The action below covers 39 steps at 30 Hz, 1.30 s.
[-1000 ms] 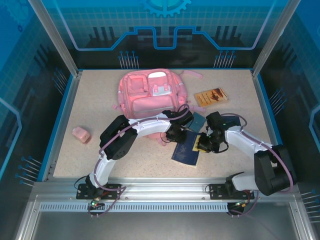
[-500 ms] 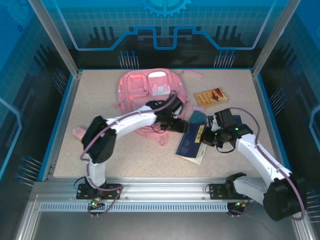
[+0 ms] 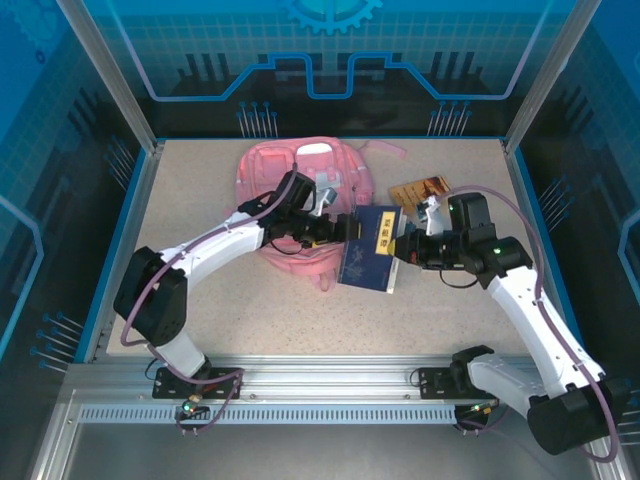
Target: Pack books, pencil case, and school supplies into a backpack
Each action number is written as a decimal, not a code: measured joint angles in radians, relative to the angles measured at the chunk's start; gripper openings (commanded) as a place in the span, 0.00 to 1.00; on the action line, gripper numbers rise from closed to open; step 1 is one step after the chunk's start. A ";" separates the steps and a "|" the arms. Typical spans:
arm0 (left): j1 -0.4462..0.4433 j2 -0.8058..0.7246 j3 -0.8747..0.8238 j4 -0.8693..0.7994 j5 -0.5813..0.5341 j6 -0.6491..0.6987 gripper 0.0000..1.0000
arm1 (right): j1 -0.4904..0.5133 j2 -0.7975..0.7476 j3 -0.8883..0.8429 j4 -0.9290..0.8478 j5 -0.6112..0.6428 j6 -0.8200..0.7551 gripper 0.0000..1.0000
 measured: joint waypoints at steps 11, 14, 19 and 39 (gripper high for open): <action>0.065 -0.068 -0.099 0.295 0.196 -0.153 0.44 | -0.024 0.111 0.062 0.077 -0.167 -0.002 0.00; 0.080 -0.078 -0.109 0.330 0.210 -0.182 0.21 | -0.035 0.127 0.073 0.084 -0.175 -0.002 0.24; 0.093 -0.117 -0.122 0.363 0.185 -0.222 0.10 | -0.040 0.130 0.074 0.117 -0.129 0.046 0.74; 0.120 -0.249 -0.153 0.608 -0.290 -0.558 0.11 | 0.147 0.097 -0.207 0.871 0.042 0.814 1.00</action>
